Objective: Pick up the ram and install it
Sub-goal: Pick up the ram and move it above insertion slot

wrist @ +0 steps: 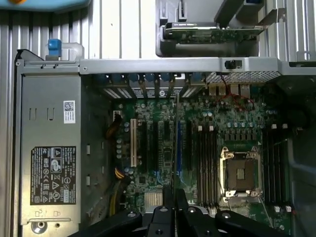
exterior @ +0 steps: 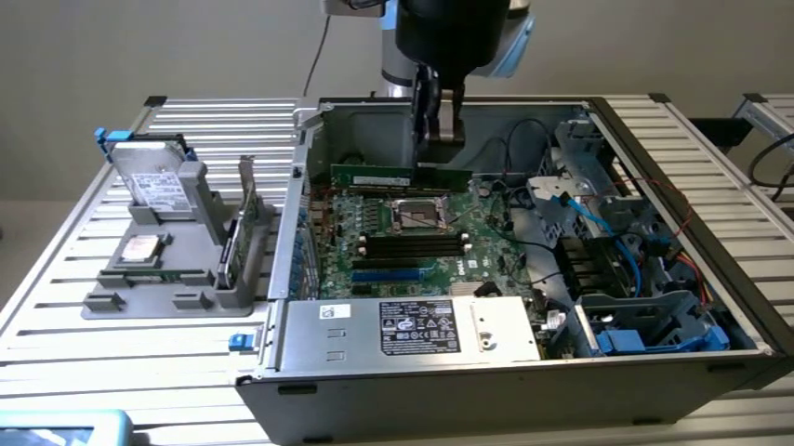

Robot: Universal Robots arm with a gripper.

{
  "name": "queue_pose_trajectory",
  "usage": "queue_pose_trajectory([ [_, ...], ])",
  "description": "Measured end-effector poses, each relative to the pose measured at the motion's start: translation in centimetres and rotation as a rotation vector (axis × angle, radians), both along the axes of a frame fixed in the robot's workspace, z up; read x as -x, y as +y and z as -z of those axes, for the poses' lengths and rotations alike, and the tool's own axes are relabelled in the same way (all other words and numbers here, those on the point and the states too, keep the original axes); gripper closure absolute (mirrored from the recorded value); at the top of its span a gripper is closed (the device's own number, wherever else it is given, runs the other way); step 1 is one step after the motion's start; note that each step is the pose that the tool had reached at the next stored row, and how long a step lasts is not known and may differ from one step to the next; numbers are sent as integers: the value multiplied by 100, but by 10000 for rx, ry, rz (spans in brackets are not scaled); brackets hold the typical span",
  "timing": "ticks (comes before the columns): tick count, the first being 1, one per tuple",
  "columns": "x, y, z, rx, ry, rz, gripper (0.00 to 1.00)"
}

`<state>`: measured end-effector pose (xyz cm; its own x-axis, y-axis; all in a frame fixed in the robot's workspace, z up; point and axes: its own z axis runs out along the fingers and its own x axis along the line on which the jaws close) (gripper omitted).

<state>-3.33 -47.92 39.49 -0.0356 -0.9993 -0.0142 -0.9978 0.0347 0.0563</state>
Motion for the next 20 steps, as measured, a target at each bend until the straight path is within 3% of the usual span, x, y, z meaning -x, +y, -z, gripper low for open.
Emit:
queue_pose_trajectory([
  [2, -19, 42, 13, 11, -38, 2, 87],
  [8, -48, 197, 37, 26, -258, 1, 87],
  [13, -112, 326, 72, 61, -325, 0, 87],
  [18, -175, 507, 107, 76, -395, 0, 87],
  [20, -178, 558, 115, 88, -397, -11, 87],
])
